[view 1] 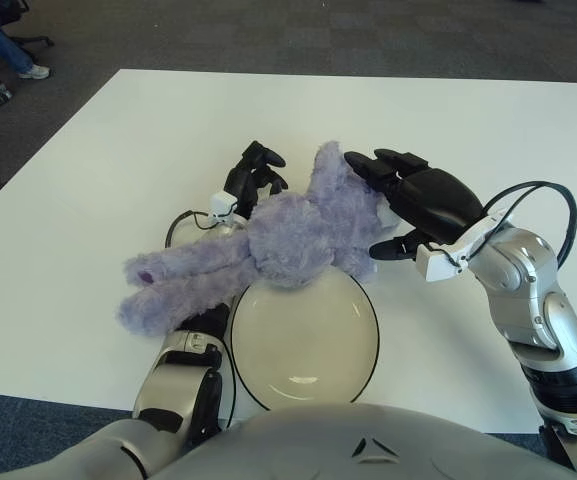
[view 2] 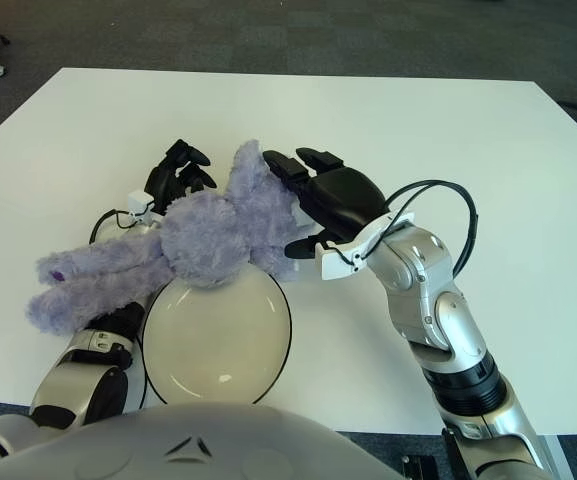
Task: Put the doll into the plate.
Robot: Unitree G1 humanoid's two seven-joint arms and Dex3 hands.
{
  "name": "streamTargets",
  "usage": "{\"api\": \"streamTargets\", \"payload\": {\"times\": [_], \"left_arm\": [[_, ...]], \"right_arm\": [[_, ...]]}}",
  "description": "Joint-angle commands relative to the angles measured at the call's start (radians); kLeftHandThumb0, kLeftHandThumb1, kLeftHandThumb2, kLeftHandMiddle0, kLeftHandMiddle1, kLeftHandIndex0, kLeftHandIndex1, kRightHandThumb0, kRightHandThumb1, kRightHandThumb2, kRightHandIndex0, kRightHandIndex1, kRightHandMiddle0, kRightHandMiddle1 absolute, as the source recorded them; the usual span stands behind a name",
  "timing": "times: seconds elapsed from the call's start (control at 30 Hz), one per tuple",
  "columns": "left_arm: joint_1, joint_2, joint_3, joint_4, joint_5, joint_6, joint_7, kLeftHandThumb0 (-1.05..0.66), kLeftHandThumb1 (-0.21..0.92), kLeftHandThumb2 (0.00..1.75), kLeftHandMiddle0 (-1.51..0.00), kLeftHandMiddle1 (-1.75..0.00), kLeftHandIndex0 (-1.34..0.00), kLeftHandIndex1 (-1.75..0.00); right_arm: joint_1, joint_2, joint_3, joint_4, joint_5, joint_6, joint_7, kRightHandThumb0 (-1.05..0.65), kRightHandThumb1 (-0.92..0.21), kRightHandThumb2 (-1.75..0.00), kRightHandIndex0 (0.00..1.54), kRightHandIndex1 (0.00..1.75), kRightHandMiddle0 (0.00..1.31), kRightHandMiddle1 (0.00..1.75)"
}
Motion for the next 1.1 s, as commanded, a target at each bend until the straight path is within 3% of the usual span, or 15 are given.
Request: {"api": "streamTargets", "payload": {"times": [0.0, 0.3, 0.37, 0.53, 0.6, 0.67, 0.73, 0.83, 0.9, 1.0, 1.07], "left_arm": [[0.066, -0.003, 0.002, 0.031, -0.004, 0.000, -0.002, -0.01, 0.34, 1.31, -0.49, -1.75, -0.47, -1.75], [0.071, -0.008, 0.003, 0.022, 0.001, -0.003, 0.008, -0.01, 0.31, 1.34, -0.51, -1.75, -0.49, -1.75], [0.071, -0.009, 0.003, 0.021, 0.001, -0.005, 0.009, -0.01, 0.31, 1.34, -0.51, -1.75, -0.50, -1.75], [0.071, -0.009, 0.002, 0.019, 0.003, -0.006, 0.009, -0.01, 0.30, 1.35, -0.51, -1.75, -0.50, -1.75], [0.071, -0.009, 0.001, 0.019, 0.006, -0.007, 0.011, -0.01, 0.30, 1.35, -0.51, -1.75, -0.50, -1.75], [0.072, -0.009, 0.001, 0.018, 0.008, -0.008, 0.013, -0.01, 0.30, 1.35, -0.51, -1.75, -0.50, -1.75], [0.072, -0.009, 0.001, 0.018, 0.008, -0.008, 0.014, -0.01, 0.30, 1.35, -0.51, -1.75, -0.50, -1.75], [0.073, -0.008, 0.001, 0.017, 0.009, -0.010, 0.015, -0.01, 0.30, 1.34, -0.51, -1.75, -0.50, -1.75], [0.074, -0.008, 0.000, 0.016, 0.011, -0.013, 0.016, -0.01, 0.30, 1.34, -0.51, -1.75, -0.50, -1.75], [0.074, -0.007, 0.000, 0.016, 0.013, -0.014, 0.017, -0.01, 0.31, 1.34, -0.51, -1.75, -0.49, -1.75], [0.074, -0.006, -0.001, 0.014, 0.014, -0.012, 0.018, -0.01, 0.31, 1.34, -0.51, -1.75, -0.49, -1.75]], "right_arm": [[-0.029, -0.013, 0.030, 0.032, -0.031, -0.013, 0.012, -0.33, -0.59, -0.88, 0.16, 0.06, 0.00, 0.00], [-0.054, -0.045, 0.056, 0.046, -0.055, -0.028, 0.070, -0.56, -0.71, -0.67, 0.17, 0.16, 0.00, 0.00], [-0.066, -0.056, 0.065, 0.058, -0.064, -0.043, 0.077, -0.62, -0.75, -0.59, 0.10, 0.36, 0.00, 0.00], [-0.095, -0.069, 0.089, 0.108, -0.068, -0.075, 0.080, -0.69, -0.79, -0.53, 0.03, 0.62, 0.00, 0.00], [-0.112, -0.043, 0.108, 0.171, -0.047, -0.077, 0.069, -0.69, -0.80, -0.51, 0.02, 0.80, 0.00, 0.00], [-0.119, -0.027, 0.116, 0.205, -0.029, -0.075, 0.062, -0.66, -0.81, -0.51, 0.01, 1.23, 0.00, 0.00], [-0.110, -0.014, 0.125, 0.260, -0.027, -0.084, 0.015, -0.64, -0.80, -0.52, 0.00, 1.38, 0.00, 0.03], [-0.092, 0.009, 0.132, 0.347, -0.026, -0.094, -0.069, -0.59, -0.74, -0.59, 0.00, 1.50, 0.00, 0.16], [-0.087, 0.013, 0.127, 0.353, -0.020, -0.089, -0.087, -0.35, -0.51, -0.88, 0.00, 1.60, 0.00, 0.54], [-0.089, 0.009, 0.132, 0.371, -0.023, -0.098, -0.111, -0.16, -0.35, -1.09, 0.00, 1.69, 0.00, 0.93], [-0.096, 0.003, 0.139, 0.380, -0.036, -0.112, -0.136, -0.10, -0.31, -1.15, 0.00, 1.72, 0.00, 1.09]]}}
